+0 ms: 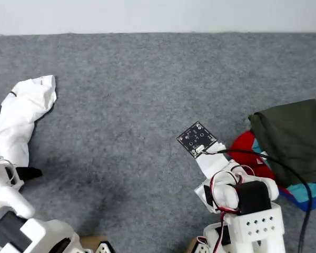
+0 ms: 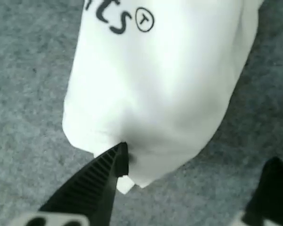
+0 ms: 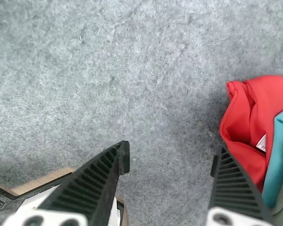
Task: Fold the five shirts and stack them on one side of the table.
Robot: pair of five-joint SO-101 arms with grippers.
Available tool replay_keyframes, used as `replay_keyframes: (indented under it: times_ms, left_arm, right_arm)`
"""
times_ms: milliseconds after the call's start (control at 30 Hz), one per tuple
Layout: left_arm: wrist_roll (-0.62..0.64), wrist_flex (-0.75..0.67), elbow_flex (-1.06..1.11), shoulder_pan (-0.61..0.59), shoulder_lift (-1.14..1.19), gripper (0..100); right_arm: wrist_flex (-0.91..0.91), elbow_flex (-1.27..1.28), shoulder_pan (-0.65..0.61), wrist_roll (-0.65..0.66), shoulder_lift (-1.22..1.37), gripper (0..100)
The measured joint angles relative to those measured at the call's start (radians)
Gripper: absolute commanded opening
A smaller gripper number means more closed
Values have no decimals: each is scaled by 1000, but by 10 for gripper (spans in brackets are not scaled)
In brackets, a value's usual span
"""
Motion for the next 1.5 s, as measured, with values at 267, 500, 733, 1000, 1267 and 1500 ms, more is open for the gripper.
replay_keyframes:
  times_ms: [267,500,733,1000,1267,1500]
  left_arm:
    - [6,-72,17,6,0,13]
    - [3,6,-23,9,0,12]
    - [11,407,-358,92,0,12]
    - [11,740,-735,437,-32,12]
    - [9,746,-756,908,-157,12]
    - [-114,746,-799,1062,-353,12]
  right_arm:
    - [0,0,0,0,0,284]
    - [0,0,0,0,0,284]
    - [0,0,0,0,0,284]
    - [0,0,46,0,0,284]
    - [0,0,78,0,0,284]
    - [0,0,78,0,0,284]
